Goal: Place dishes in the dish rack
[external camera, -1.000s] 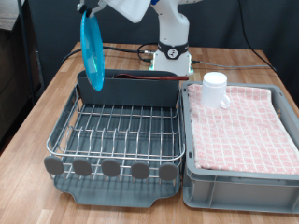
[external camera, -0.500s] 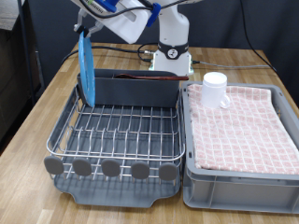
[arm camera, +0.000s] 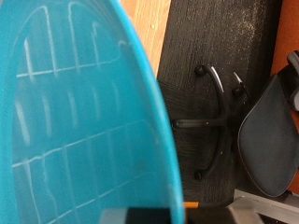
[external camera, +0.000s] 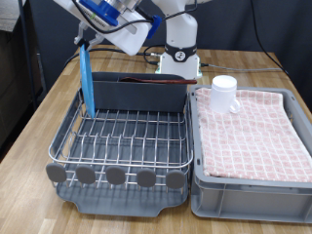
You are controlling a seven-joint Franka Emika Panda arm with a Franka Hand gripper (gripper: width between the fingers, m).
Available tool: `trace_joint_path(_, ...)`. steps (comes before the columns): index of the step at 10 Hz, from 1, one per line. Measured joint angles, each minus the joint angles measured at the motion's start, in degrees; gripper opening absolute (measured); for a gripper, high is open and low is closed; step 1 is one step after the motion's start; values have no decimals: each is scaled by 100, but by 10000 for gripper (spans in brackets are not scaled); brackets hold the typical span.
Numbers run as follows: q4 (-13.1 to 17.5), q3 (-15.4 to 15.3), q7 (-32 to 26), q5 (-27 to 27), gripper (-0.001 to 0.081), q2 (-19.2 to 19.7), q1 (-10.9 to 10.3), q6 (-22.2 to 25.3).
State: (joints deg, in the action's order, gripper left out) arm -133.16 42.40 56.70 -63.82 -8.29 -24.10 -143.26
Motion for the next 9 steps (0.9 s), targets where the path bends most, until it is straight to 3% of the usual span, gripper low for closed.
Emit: trace_joint_path(9,95,481,753,-111,25,1191,11,-1078)
